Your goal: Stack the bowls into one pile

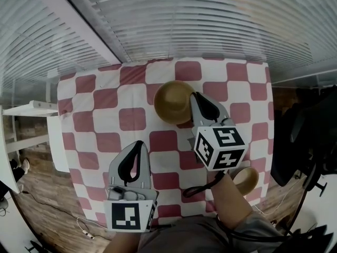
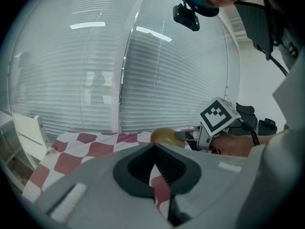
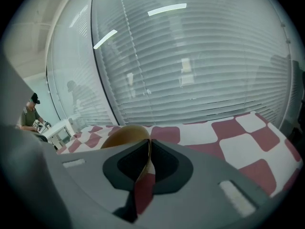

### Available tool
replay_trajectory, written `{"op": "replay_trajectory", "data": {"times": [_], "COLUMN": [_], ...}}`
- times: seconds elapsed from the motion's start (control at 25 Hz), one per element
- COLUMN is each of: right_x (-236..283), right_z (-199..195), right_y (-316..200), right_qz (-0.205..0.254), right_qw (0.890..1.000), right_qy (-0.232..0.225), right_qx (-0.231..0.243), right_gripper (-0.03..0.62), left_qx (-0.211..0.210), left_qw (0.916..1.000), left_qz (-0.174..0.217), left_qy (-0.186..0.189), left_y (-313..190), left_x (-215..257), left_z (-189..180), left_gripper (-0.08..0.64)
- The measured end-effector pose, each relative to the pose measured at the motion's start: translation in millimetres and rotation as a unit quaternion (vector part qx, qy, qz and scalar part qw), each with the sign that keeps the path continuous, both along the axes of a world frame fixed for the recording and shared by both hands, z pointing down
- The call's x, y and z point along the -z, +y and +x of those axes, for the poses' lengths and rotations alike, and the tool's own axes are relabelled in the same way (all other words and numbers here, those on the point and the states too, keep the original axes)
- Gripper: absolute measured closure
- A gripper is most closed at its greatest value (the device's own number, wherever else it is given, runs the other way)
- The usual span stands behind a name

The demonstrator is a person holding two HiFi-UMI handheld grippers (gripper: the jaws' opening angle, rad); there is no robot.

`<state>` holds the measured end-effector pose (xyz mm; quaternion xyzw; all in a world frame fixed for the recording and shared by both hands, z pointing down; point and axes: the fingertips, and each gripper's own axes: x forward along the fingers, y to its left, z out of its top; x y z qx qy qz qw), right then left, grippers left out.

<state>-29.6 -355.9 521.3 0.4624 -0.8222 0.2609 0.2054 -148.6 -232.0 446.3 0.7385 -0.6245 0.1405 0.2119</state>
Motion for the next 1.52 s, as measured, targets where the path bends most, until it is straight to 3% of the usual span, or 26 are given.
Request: {"op": "replay_trajectory", "data": {"times": [0.2,0.44,0.8,1.16,1.52], "right_x": [20.1,71.1,134.8,143.5,127.8], "right_z": [5.6,25.0,90.2,170.9,240.9], "right_y": [13.4,26.4,74.9,127.2,165.3], "right_qz": [-0.004,0.024,0.062,0.067,0.054], "right_qw": [1.000,0.998,0.996,0.995,0.992], "right_qy": [-0.028,-0.055,-0.055,-0.038,-0.024], "right_qx": [-0.003,-0.012,-0.028,-0.064,-0.109], "right_gripper": [0.549,0.549,0.549,0.549,0.548], "left_qx": [0.000,-0.015,-0.068,-0.128,-0.181], "left_qw": [0.9998,0.9989,0.9934,0.9843,0.9763], "left_qz": [0.014,0.044,0.093,0.121,0.118], "left_qy": [-0.010,-0.009,-0.007,-0.004,-0.004], "left_y": [13.5,26.6,57.8,82.3,96.0], "left_x": [15.7,42.9,90.1,110.5,107.5], "left_z": [6.4,27.8,93.8,168.3,225.4], "left_gripper": [0.560,0.560,0.560,0.560,0.560]}}
